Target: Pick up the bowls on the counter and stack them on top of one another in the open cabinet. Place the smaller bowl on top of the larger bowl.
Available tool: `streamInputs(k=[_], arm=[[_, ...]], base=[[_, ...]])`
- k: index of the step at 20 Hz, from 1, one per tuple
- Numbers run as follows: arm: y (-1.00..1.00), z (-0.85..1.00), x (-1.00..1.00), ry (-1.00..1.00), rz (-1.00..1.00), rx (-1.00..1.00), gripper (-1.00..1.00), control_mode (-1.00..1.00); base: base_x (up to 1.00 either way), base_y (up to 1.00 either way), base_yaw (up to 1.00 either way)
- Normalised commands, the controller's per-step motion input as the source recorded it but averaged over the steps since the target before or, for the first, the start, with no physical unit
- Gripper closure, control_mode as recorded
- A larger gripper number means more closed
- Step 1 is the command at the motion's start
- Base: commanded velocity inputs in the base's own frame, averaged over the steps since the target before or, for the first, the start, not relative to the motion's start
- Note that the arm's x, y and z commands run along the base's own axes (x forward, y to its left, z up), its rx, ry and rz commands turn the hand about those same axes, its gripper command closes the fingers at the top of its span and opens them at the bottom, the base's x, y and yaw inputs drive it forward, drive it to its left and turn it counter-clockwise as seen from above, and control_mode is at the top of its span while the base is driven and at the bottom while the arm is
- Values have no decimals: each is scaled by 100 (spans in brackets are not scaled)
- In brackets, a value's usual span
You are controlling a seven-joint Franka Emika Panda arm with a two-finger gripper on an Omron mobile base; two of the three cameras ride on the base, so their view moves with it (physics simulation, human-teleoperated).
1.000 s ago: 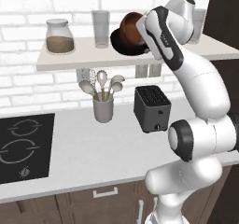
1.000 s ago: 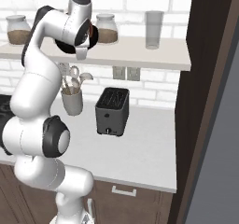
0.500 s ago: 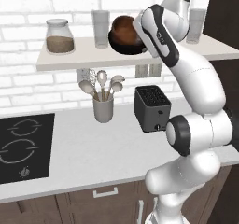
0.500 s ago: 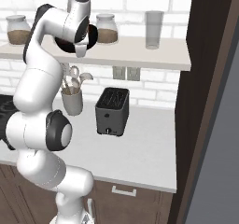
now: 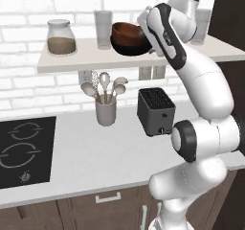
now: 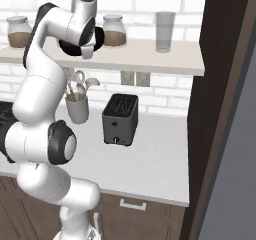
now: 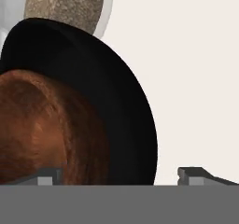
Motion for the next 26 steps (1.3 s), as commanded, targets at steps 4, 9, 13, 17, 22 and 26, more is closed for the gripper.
streamInputs(k=[4, 9, 13, 17, 22, 26], arm=[[-13, 10, -38, -24, 0, 4, -100, -100], [-34, 0, -88, -22, 0, 11, -100, -100], [-40, 0, -100, -8, -5, 10, -100, -100], [-15, 0, -100, 0, -8, 3, -100, -100], [0, -14, -100, -7, 0, 0, -100, -100], [0, -46, -100, -4, 0, 0, -100, -100]], base=[[0, 0, 0], [0, 0, 0], [0, 0, 0], [0, 0, 0], [0, 0, 0], [0, 0, 0]])
